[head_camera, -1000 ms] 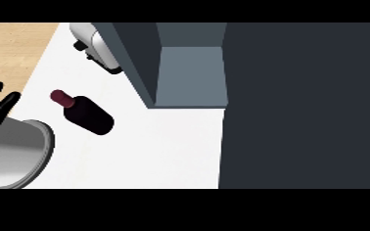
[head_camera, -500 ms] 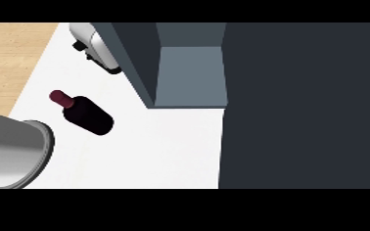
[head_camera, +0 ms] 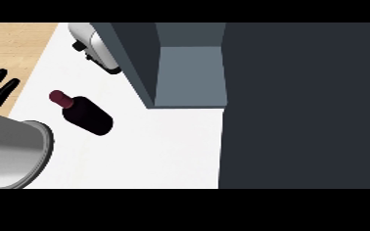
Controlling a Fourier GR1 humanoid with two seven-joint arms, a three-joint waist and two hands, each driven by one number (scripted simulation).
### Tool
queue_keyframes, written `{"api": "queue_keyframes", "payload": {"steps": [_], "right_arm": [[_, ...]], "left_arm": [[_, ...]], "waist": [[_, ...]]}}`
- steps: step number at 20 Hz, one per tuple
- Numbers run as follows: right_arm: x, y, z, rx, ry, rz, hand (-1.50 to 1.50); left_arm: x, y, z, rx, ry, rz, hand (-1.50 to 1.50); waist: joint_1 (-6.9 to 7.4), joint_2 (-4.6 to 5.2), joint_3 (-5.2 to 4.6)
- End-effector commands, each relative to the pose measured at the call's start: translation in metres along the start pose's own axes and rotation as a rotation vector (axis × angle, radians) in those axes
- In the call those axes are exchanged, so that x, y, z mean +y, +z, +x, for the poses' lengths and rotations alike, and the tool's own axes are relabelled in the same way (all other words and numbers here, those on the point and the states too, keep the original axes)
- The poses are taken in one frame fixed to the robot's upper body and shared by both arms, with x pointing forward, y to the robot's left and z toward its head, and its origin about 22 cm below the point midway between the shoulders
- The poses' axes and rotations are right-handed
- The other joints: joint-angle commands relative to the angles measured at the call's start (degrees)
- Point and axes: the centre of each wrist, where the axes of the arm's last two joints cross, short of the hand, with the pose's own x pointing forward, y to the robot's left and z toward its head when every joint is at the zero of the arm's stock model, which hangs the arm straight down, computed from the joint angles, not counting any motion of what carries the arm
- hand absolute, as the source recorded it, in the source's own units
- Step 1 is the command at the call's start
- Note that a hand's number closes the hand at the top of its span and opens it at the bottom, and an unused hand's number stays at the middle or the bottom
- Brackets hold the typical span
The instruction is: Pick up the wine, place it into the cabinet and close the cabinet
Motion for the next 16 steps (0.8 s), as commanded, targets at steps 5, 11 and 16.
{"api": "queue_keyframes", "payload": {"steps": [5,11,16], "right_arm": [[0.009,0.021,0.039,-0.072,-0.016,0.045,-1.5],[0.009,0.025,0.031,-0.046,-0.011,0.045,-1.5],[0.011,0.024,0.037,-0.05,-0.027,0.029,-1.5]], "left_arm": [[0.023,-0.007,-0.049,0.078,0.015,-0.015,-1.5],[0.044,-0.006,-0.068,0.099,0.029,0.004,-1.5],[0.049,-0.021,-0.091,0.063,-0.03,0.052,-1.5]], "waist": [[-0.27,0.01,-0.05],[-0.1,0.0,0.0],[-0.29,0.03,-0.02]]}}
